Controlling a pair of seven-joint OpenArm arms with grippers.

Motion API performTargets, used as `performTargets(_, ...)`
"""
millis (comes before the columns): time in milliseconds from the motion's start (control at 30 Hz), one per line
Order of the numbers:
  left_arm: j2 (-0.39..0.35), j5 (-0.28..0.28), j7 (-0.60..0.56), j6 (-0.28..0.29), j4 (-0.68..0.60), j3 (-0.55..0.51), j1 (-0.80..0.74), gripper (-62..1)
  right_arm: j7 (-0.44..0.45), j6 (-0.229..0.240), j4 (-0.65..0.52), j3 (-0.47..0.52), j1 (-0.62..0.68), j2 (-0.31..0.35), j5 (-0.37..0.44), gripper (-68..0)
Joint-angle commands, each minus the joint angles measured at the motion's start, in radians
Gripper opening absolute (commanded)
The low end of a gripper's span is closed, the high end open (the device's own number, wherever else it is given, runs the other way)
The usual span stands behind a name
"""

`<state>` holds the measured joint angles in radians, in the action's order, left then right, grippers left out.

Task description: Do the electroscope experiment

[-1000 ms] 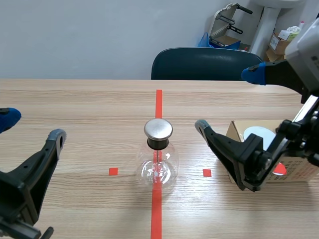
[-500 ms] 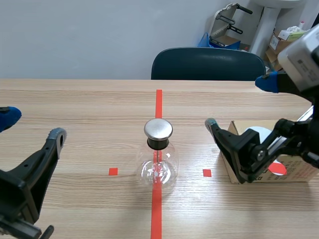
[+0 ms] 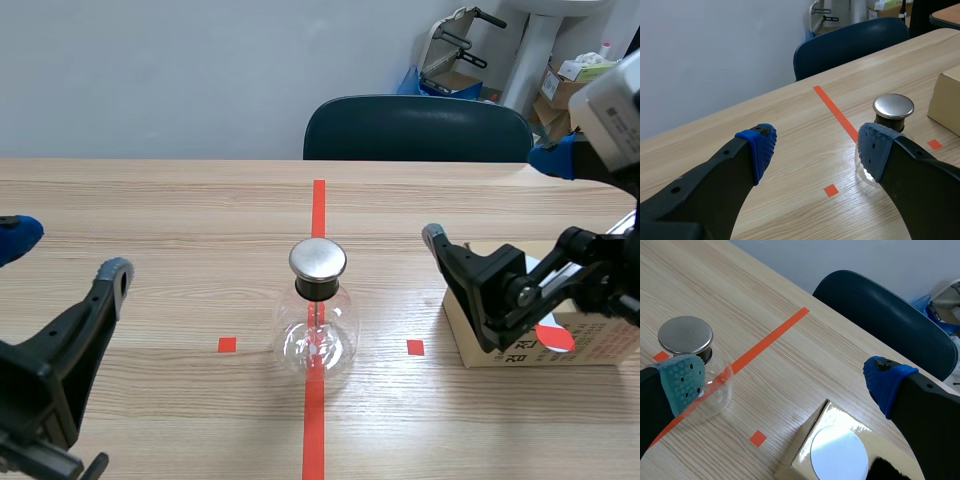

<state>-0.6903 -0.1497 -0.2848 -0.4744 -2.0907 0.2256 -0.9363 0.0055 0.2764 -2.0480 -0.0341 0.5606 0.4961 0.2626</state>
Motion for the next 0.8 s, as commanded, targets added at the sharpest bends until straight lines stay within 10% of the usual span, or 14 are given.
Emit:
performTargets(0,-0.005,0.005,-0.002,-0.002,-0.022,-0.003,0.003,-23.5,0.015,0.000,-0.002,0.008,-0.004,0.013,0.011,0.4)
performTargets(767,-0.005,0.006,-0.011,-0.002,-0.022,-0.003,0.003,-23.5,0.171,0.001,-0.002,0.158,0.193,0.013,-0.028,0.4)
